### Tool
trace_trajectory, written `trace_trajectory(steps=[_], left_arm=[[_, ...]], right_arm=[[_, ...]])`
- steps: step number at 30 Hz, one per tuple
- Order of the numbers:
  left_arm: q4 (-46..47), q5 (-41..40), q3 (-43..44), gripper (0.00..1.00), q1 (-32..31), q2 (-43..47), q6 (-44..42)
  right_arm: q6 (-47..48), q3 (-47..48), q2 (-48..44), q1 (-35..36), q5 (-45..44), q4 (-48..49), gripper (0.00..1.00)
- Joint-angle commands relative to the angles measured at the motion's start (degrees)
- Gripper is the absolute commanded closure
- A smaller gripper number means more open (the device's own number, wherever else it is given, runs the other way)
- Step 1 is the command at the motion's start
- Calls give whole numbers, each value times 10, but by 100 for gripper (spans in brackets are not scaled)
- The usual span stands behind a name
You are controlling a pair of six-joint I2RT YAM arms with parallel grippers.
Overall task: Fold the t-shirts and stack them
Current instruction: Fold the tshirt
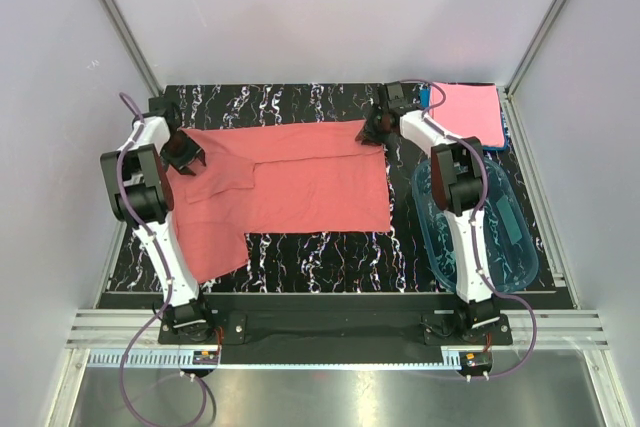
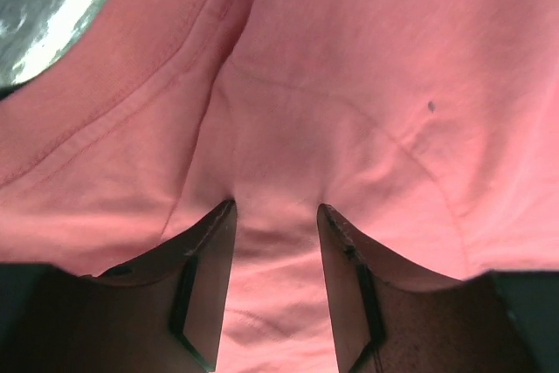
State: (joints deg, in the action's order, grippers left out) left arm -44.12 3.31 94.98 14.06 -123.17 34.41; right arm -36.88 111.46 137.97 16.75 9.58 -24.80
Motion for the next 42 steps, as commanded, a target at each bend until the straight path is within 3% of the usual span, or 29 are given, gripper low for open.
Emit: trace_trajectory(steps=[1,7,13,16,17,20,23,25,30,33,38,42], left_arm=[[4,31,38,52,-3,-36,20],[26,78,100,52,-3,-93,34],[16,120,219,51,-4,-134,24],[21,117,194,49,-4,-77,27],[25,113,177,47,-4,-29,27],[28,72,98,44,-5,56,10],[6,-12,8,43,-8,180,-3],[-10,-70,-49,42,-8,268,6],[-71,-184,-282,46,-7,442,78],[-109,-213,-377,48,-7,483,108],[-128,-202,-459,55,-5,536,152],[-102,-165,-524,51,-3,563,187]], right_arm=[[1,8,22,-8,5,29,67],[-6,119,101,-30,13,-5,64],[15,256,157,-49,49,-46,63],[42,280,142,-49,56,-70,60],[49,284,119,-49,55,-89,52],[80,313,78,-51,52,-171,39],[110,313,29,-51,44,-256,32],[135,287,-4,-48,33,-287,31],[168,83,-158,-19,23,-278,30],[166,-49,-251,23,39,-236,30],[152,-177,-351,69,79,-202,31],[150,-250,-387,77,97,-187,31]])
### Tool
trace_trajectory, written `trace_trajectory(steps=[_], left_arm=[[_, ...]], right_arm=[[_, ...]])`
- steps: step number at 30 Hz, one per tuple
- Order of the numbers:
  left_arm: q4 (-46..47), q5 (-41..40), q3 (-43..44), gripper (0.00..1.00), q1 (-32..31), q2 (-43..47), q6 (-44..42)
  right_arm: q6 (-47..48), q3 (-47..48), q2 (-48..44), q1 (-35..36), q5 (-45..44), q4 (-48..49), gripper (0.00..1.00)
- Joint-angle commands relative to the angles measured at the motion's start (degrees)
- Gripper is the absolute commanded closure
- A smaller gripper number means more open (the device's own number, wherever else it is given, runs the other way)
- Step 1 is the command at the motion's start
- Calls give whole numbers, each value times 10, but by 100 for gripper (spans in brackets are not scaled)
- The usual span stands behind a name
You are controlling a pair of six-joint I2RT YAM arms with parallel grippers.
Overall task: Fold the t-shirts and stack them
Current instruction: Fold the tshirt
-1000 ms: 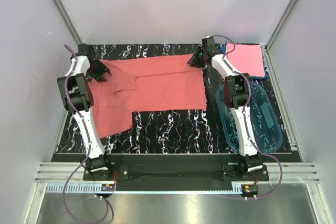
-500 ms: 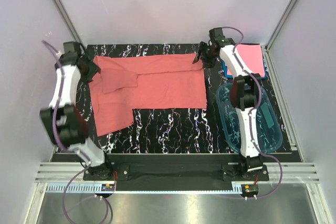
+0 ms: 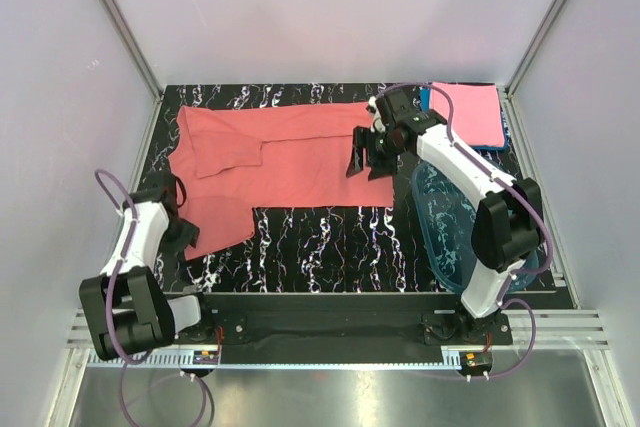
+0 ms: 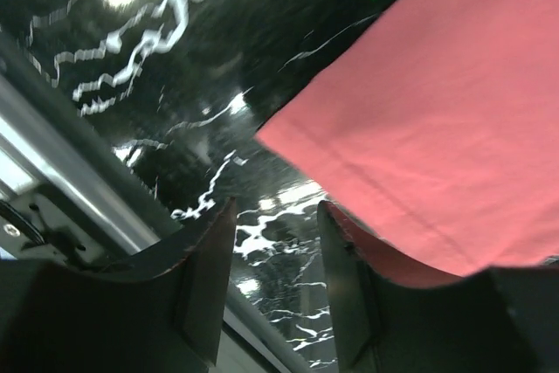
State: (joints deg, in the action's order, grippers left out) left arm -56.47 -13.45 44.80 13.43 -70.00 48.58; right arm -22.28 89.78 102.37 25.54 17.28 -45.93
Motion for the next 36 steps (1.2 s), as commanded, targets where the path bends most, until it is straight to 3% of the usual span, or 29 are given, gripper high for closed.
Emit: trace_trajectory(steps=[1,15,18,20,24,32,36], left_arm=[[29,3,-36,50,6,28,49],[148,17,-57,46,18,-88,10],[157,18,-69,52,29,-92,10],[166,22,-78,72,44,-92,8],[166,19,-60,94,54,-95,-18],[133,10,6,100,53,-88,-48],[133,-22,8,100,54,-56,-59]], right_arm=[[7,-39,-34,-12,21,26,31],[38,-119,-59,-12,28,37,31],[46,-120,-60,-12,16,29,31],[49,-120,-60,-12,10,23,31],[46,-126,-54,-12,7,15,31],[43,-153,-13,-15,-105,-6,33],[21,-159,-3,-16,-131,7,41]])
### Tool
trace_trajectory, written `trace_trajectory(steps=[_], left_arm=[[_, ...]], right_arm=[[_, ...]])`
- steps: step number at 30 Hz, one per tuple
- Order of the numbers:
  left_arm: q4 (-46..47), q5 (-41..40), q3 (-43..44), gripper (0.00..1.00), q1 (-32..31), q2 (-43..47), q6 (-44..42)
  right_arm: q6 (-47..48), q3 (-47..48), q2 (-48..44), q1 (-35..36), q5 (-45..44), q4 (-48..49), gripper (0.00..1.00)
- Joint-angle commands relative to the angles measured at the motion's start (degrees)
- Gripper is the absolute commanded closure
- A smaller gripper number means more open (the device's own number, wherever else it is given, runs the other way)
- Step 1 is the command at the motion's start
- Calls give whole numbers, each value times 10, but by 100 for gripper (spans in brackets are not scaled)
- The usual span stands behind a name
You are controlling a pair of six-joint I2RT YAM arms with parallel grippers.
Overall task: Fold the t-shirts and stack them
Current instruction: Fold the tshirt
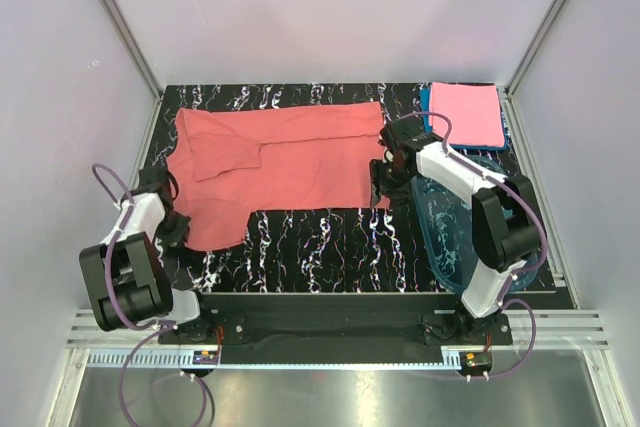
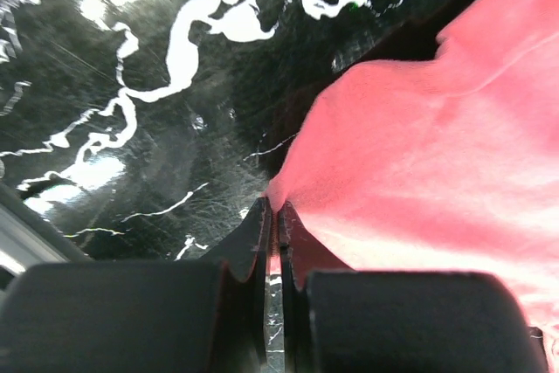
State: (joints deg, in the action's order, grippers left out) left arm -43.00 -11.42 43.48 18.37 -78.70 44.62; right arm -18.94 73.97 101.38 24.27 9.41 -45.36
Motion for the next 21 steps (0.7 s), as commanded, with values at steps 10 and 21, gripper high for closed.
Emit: trace_trajectory(steps=[10,21], left_arm=[[1,-19,29,100,5,69,-32],[7,4,13,100,5,72,-30]], right_arm=[[-11,9,60,-19,-84,27,42],[-6,36,108,-37,-91,52,43]])
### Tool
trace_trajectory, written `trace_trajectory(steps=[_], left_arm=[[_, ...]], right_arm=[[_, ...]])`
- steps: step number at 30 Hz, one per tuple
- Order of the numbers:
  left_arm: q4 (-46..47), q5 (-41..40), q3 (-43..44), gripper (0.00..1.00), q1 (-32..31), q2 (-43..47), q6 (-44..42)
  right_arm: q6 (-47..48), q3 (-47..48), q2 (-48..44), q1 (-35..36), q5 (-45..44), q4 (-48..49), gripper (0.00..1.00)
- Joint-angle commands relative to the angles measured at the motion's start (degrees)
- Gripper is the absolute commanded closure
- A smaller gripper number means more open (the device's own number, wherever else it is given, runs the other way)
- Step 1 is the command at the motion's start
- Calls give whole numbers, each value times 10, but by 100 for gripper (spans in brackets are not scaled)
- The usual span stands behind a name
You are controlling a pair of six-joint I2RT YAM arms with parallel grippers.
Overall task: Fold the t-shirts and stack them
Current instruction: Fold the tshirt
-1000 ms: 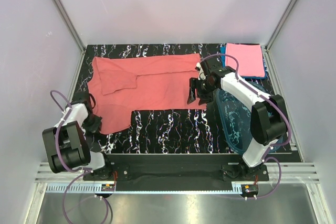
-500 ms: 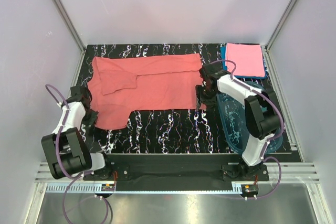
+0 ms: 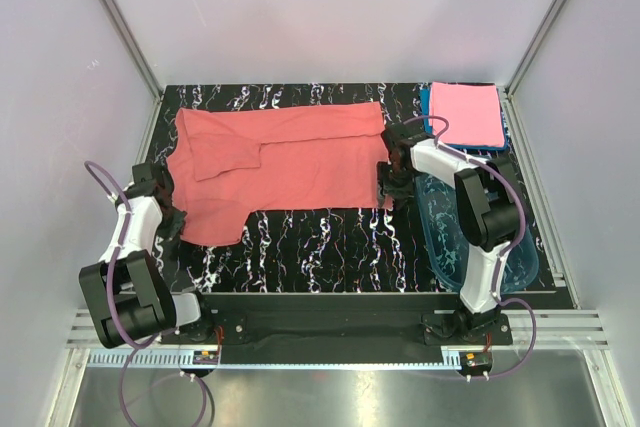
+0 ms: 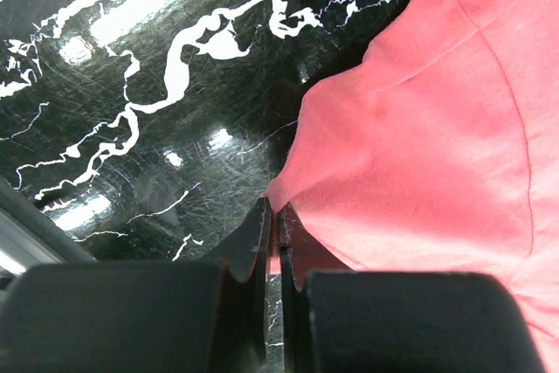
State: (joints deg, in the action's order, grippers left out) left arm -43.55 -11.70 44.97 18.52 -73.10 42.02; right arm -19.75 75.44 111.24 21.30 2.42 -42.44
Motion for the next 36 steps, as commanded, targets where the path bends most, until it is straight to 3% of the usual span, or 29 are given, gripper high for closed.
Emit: trace_trajectory(steps=[1,6,17,25,28,36], left_arm=[[11,7,-1,100,5,16,-4],[7,3,-7,100,4,25,-9],[-25,-15,12,100,5,59,-21],[-4,12,97,100,0,39,-44],[5,20,164,100,-13,-4,-49],[17,41,326,100,-60,-162,-61]], right_arm=[[4,28,13,-7,-21,23,44],[11,52,33,-7,-17,9,51],[-7,-13,-44,-2,49,-16,93],[-15,58,-25,-22,87,-42,100],[-35,101,5,-38,125,-46,100],[-39,210,73,-61,128,-84,100]])
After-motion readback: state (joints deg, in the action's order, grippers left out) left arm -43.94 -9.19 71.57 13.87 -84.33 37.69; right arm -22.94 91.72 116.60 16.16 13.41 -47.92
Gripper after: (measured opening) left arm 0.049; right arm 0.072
